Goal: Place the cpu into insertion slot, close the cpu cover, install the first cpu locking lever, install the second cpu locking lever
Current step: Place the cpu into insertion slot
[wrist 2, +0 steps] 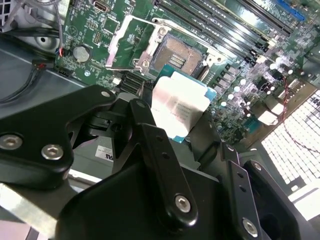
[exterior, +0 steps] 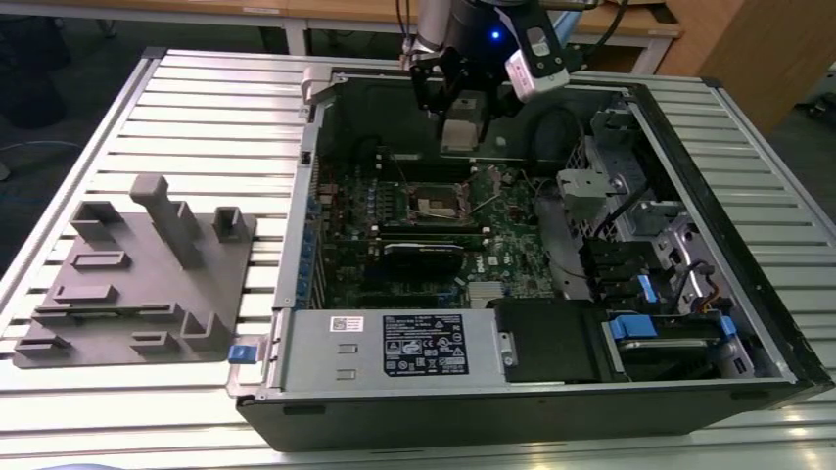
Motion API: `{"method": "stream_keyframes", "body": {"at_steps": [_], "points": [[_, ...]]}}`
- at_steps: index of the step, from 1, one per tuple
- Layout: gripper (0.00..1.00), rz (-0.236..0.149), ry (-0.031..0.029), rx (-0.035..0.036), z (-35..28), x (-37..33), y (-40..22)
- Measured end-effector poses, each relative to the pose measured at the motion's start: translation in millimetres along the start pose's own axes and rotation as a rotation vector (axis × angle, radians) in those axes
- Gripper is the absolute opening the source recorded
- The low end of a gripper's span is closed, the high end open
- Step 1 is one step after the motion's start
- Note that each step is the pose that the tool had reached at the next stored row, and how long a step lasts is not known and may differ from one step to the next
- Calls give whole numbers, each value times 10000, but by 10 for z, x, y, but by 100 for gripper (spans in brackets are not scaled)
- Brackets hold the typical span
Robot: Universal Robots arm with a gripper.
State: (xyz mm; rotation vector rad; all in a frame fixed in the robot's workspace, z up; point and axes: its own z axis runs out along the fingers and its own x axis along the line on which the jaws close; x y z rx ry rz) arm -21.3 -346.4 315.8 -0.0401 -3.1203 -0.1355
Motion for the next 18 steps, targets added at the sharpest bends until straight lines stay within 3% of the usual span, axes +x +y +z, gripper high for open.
{"method": "stream_keyframes", "body": {"at_steps": [9, 18], "points": [[54, -1, 0, 0, 6, 0, 0], [54, 0, 0, 1, 55, -1, -5]]}}
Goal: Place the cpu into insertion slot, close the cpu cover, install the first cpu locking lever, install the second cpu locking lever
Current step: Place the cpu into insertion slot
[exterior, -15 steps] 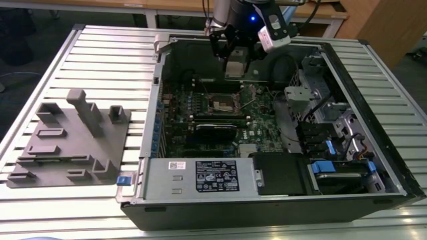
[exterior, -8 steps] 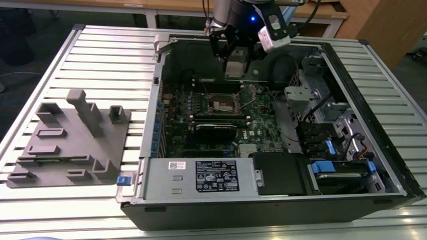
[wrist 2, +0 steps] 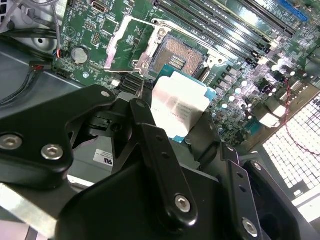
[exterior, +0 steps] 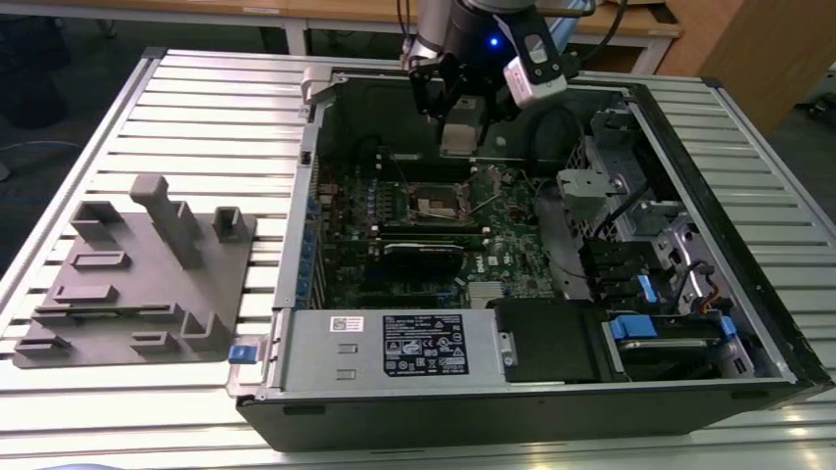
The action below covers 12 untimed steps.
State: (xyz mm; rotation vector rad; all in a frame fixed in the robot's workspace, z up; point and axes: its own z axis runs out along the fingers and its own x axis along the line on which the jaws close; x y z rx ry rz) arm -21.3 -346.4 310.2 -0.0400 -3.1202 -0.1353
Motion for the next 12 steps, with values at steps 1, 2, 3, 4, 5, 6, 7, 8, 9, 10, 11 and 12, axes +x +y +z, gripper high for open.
{"method": "stream_keyframes", "body": {"at_steps": [1, 2, 3, 4, 5, 6, 7, 8, 9, 10, 11, 12], "points": [[54, 0, 0, 0, 3, 0, 0], [54, 0, 0, -1, 5, 0, 0], [54, 0, 0, 0, 6, 0, 0], [54, 0, 0, 0, 6, 0, -1], [54, 0, -1, -2, 10, 0, -1], [54, -1, -2, -5, 16, 0, -1], [54, 0, -1, -2, 21, 0, -2], [54, 0, 0, 0, 22, 0, -2], [54, 0, 1, 2, 22, 0, -2], [54, 0, 1, 2, 23, 0, -2], [54, 0, 0, -1, 26, -1, -2], [54, 1, -1, -2, 29, 1, -2]]}}
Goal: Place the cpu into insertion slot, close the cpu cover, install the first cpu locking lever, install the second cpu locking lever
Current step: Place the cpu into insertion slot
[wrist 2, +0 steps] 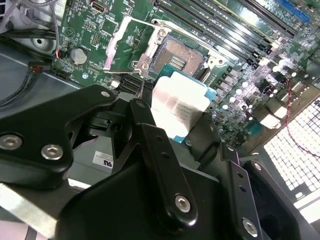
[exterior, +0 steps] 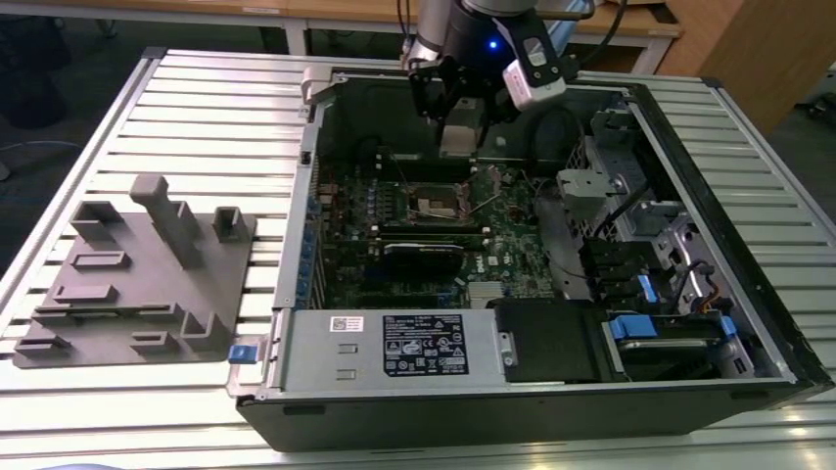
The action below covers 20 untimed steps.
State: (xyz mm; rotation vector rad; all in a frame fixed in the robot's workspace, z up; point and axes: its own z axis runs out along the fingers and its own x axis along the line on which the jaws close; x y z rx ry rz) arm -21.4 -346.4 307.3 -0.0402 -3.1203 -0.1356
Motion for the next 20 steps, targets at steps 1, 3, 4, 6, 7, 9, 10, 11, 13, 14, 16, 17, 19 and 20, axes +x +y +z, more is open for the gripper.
{"method": "stream_keyframes", "body": {"at_steps": [1, 3, 4, 6, 7, 9, 10, 11, 13, 14, 16, 17, 19, 20], "points": [[54, 1, 0, 0, 3, 5, 0], [54, -1, 0, 1, 8, 16, -1], [54, 0, 0, 1, 11, 20, -2], [54, -1, 0, 1, 28, 23, -3], [54, -2, 0, 1, 42, 23, -4], [54, -1, 0, 1, 59, 25, -6], [54, -1, 1, 2, 60, 25, -6], [54, -1, 0, 1, 63, 25, -6], [54, -1, 0, 1, 65, 25, -6], [54, -1, 0, 1, 65, 25, -6], [54, -1, 1, 1, 65, 25, -6], [54, -1, 0, 1, 65, 25, -6], [54, -1, 1, 1, 65, 25, -6], [54, -1, 1, 0, 66, 25, -7]]}}
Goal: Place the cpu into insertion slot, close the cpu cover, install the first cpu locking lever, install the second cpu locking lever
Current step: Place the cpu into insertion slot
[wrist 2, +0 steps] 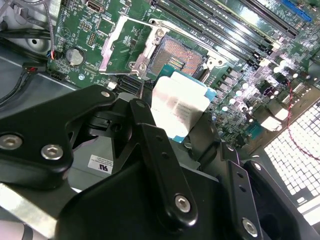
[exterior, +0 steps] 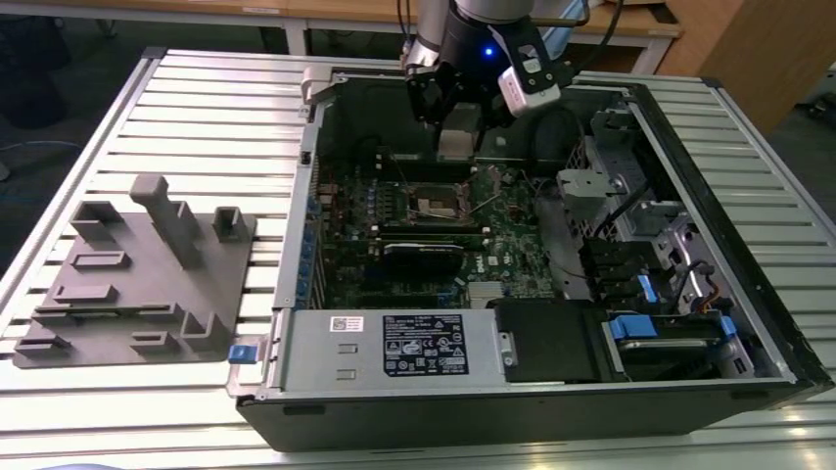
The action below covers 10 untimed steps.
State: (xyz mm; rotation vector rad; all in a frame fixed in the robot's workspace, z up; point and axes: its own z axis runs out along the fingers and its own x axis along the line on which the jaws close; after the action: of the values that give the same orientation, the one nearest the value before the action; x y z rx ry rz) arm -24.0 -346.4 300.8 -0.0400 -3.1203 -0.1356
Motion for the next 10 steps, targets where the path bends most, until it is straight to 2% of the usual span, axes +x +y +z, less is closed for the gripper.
{"method": "stream_keyframes", "body": {"at_steps": [5, 10], "points": [[54, 0, 0, -4, 39, -1, -3], [54, 0, 0, -3, 44, 4, -4]]}}
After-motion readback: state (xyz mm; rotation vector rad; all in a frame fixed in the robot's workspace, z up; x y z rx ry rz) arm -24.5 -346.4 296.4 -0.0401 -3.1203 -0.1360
